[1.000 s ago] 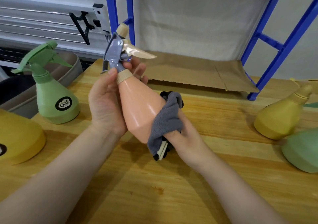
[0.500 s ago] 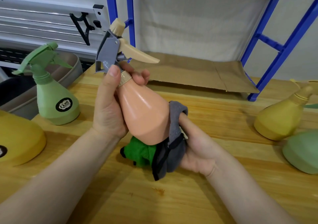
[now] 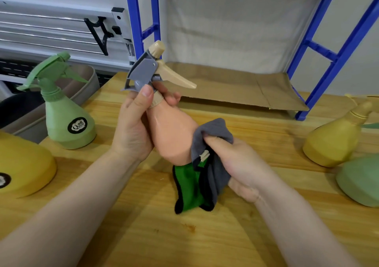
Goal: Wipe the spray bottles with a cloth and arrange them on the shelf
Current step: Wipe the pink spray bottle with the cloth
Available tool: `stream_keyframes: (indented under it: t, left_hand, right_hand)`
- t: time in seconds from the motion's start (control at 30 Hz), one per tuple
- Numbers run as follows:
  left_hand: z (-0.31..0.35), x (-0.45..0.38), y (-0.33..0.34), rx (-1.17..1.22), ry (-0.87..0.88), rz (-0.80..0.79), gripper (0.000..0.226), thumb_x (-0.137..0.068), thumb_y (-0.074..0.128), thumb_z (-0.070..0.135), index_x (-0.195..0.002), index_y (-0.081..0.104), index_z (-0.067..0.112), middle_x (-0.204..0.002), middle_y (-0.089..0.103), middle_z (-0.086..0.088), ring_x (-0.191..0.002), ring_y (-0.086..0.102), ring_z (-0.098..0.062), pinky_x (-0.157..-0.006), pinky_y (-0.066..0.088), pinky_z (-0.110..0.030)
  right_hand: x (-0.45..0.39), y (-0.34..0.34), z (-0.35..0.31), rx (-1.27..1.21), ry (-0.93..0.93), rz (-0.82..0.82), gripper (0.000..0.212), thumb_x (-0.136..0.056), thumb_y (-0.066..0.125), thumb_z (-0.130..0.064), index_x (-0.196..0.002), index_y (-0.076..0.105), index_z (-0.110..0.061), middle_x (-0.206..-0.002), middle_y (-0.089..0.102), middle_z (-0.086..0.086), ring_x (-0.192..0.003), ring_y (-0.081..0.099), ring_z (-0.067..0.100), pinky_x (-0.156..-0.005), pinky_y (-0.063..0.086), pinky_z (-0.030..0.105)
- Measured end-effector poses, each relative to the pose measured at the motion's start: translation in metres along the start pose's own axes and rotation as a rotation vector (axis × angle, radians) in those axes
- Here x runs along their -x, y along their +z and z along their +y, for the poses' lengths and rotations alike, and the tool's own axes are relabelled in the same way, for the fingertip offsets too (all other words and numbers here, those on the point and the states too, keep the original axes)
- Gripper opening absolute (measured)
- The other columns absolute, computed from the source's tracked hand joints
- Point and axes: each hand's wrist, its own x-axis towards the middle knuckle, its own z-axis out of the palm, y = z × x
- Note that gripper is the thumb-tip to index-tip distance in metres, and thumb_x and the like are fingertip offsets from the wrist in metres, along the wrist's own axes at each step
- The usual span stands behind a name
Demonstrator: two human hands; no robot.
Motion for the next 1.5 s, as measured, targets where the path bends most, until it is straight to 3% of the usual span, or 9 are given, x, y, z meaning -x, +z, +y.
stream_keyframes:
  t: [0.13, 0.27, 0.37, 0.53, 0.63, 0.93, 1.13, 1.37, 1.5]
  left_hand:
    - [-0.004, 0.001, 0.001, 0.024, 0.051, 0.077, 0.048, -0.074, 0.076, 0.047, -0.099, 0.055, 0.011, -0.075, 0.065, -0.005, -0.094, 0.062, -0.027, -0.093, 0.047, -0.042]
    - [-0.006, 0.0, 0.001, 0.054, 0.085, 0.14, 0.045, -0.073, 0.076, 0.047, -0.095, 0.056, 0.013, -0.075, 0.065, -0.004, -0.094, 0.061, -0.027, -0.097, 0.046, -0.043]
    - [-0.006, 0.001, 0.001, 0.07, 0.081, 0.17, 0.038, -0.076, 0.074, 0.045, -0.091, 0.058, 0.014, -0.076, 0.064, -0.004, -0.093, 0.059, -0.028, -0.095, 0.046, -0.041]
    - [-0.005, 0.003, 0.003, -0.026, 0.147, 0.23, 0.049, -0.077, 0.073, 0.045, -0.1, 0.052, 0.008, -0.08, 0.061, -0.008, -0.089, 0.059, -0.027, -0.083, 0.05, -0.038]
    - [-0.004, 0.005, 0.005, -0.107, 0.213, 0.21, 0.015, -0.09, 0.056, 0.029, -0.092, 0.059, 0.015, -0.078, 0.066, -0.001, -0.079, 0.061, -0.019, -0.077, 0.05, -0.035]
    - [-0.002, 0.007, 0.006, -0.324, 0.262, 0.059, 0.02, -0.092, 0.057, 0.032, -0.095, 0.06, 0.012, -0.082, 0.067, 0.0, -0.082, 0.063, -0.017, -0.075, 0.05, -0.029]
    - [0.005, 0.001, 0.007, -0.408, 0.137, 0.084, 0.021, -0.097, 0.05, 0.033, -0.1, 0.062, 0.016, -0.083, 0.07, 0.004, -0.082, 0.063, -0.011, -0.07, 0.05, -0.025]
    - [0.01, 0.002, 0.008, -0.569, 0.042, -0.054, 0.024, -0.096, 0.048, 0.028, -0.105, 0.066, 0.015, -0.09, 0.073, 0.005, -0.086, 0.068, -0.007, -0.075, 0.05, -0.02]
    - [0.012, 0.006, 0.009, -0.591, -0.014, -0.143, 0.027, -0.095, 0.047, 0.029, -0.1, 0.067, 0.011, -0.084, 0.073, 0.0, -0.079, 0.068, -0.01, -0.07, 0.051, -0.021]
  right_hand:
    - [-0.001, 0.015, 0.011, 0.011, -0.175, 0.117, 0.024, -0.097, 0.056, -0.027, -0.081, 0.073, -0.024, -0.087, 0.077, -0.005, -0.089, 0.071, 0.01, -0.089, 0.055, 0.036]
    - [0.001, 0.027, 0.022, -0.006, -0.225, 0.019, 0.045, -0.1, 0.05, -0.027, -0.062, 0.073, -0.037, -0.071, 0.071, -0.012, -0.075, 0.065, 0.003, -0.083, 0.05, 0.031]
    - [0.0, 0.028, 0.024, 0.004, -0.191, -0.035, 0.028, -0.095, 0.056, -0.037, -0.073, 0.073, -0.04, -0.084, 0.074, -0.015, -0.088, 0.068, 0.001, -0.09, 0.051, 0.032]
    - [0.003, 0.022, 0.017, 0.171, -0.209, -0.025, 0.019, -0.099, 0.05, -0.029, -0.09, 0.067, -0.027, -0.075, 0.071, -0.019, -0.075, 0.066, -0.007, -0.073, 0.052, 0.018]
    - [0.004, 0.018, 0.014, 0.238, -0.185, -0.022, 0.025, -0.098, 0.052, -0.03, -0.086, 0.071, -0.02, -0.08, 0.071, -0.007, -0.073, 0.065, 0.001, -0.071, 0.05, 0.023]
    - [0.0, 0.008, 0.008, 0.191, -0.015, -0.001, 0.015, -0.092, 0.065, -0.028, -0.084, 0.075, -0.019, -0.088, 0.076, 0.001, -0.091, 0.07, 0.016, -0.079, 0.053, 0.033]
    - [0.003, -0.006, -0.014, 0.562, -0.269, 0.222, 0.015, -0.09, 0.065, -0.029, -0.082, 0.073, -0.019, -0.083, 0.074, -0.002, -0.085, 0.068, 0.011, -0.076, 0.052, 0.034]
    - [0.007, -0.021, -0.028, -0.042, -0.399, 0.093, 0.033, -0.093, 0.059, -0.02, -0.069, 0.077, -0.032, -0.084, 0.075, -0.01, -0.086, 0.07, 0.002, -0.083, 0.051, 0.027]
    - [0.005, -0.02, -0.025, -0.065, -0.544, 0.026, 0.01, -0.076, 0.074, -0.02, -0.084, 0.07, -0.023, -0.081, 0.072, -0.016, -0.083, 0.067, -0.002, -0.075, 0.052, 0.017]
